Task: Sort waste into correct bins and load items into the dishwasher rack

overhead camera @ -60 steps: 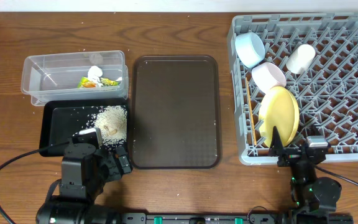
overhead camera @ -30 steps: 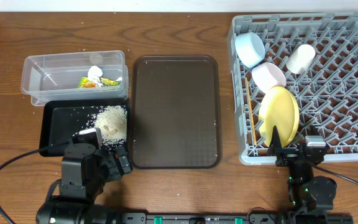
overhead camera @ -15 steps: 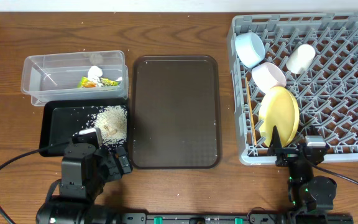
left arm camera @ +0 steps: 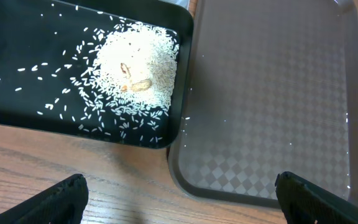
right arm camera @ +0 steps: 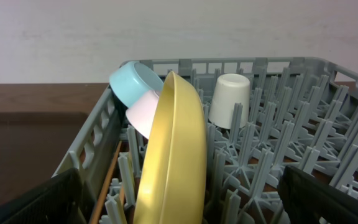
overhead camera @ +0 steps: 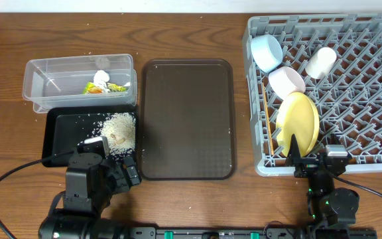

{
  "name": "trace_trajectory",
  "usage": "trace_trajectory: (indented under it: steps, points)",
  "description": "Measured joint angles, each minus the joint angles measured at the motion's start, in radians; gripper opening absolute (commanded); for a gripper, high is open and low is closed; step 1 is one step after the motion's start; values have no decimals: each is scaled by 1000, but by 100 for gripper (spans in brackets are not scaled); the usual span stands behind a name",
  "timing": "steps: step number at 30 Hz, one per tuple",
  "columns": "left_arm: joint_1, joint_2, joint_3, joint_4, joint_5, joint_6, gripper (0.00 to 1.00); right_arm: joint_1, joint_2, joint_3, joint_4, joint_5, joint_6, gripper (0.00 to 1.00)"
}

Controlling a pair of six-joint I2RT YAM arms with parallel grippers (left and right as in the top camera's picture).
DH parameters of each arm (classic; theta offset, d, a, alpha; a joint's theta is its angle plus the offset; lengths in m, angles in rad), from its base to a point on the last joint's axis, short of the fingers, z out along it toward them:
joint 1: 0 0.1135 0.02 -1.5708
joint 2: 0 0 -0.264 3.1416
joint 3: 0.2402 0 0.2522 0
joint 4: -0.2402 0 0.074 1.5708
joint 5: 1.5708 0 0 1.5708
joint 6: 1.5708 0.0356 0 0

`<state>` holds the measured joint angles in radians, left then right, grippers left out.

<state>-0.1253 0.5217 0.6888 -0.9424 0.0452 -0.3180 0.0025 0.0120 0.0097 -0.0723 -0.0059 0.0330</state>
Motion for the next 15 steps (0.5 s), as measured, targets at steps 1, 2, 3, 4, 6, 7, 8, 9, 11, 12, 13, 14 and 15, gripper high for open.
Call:
trace_trajectory:
  steps: [1, 2, 3, 4, 6, 7, 8, 9, 11, 12, 13, 14, 15]
  points:
    - [0, 0, 0, 0, 0, 0, 98, 0, 0, 0, 0, 0, 0, 99]
    - [0, 0, 0, 0, 0, 0, 98, 0, 0, 0, 0, 0, 0, 99]
    - [0, 0, 0, 0, 0, 0, 98, 0, 0, 0, 0, 0, 0, 99]
    - [0, 0, 0, -1, 0, 0, 98, 0, 0, 0, 0, 0, 0, 99]
    - [0, -1, 0, 0, 0, 2, 98, 0, 0, 0, 0, 0, 0, 99]
    - [0, -5, 0, 3, 0, 4, 98, 0, 0, 0, 0, 0, 0, 99]
    - [1, -13, -3, 12, 0, 8, 98, 0, 0, 0, 0, 0, 0, 99]
    - [2, -26, -10, 29, 0, 13, 98, 0, 0, 0, 0, 0, 0, 99]
    - [5, -69, -37, 99, 0, 44, 98, 0, 0, 0, 0, 0, 0, 99]
    - [6, -91, -54, 134, 0, 60, 98, 0, 0, 0, 0, 0, 0, 99]
    - [7, -111, -70, 160, 0, 74, 98, 0, 0, 0, 0, 0, 0, 99]
    - [8, -135, -93, 197, 0, 88, 98, 0, 0, 0, 0, 0, 0, 99]
    - [13, -164, -124, 240, 0, 104, 98, 0, 0, 0, 0, 0, 0, 99]
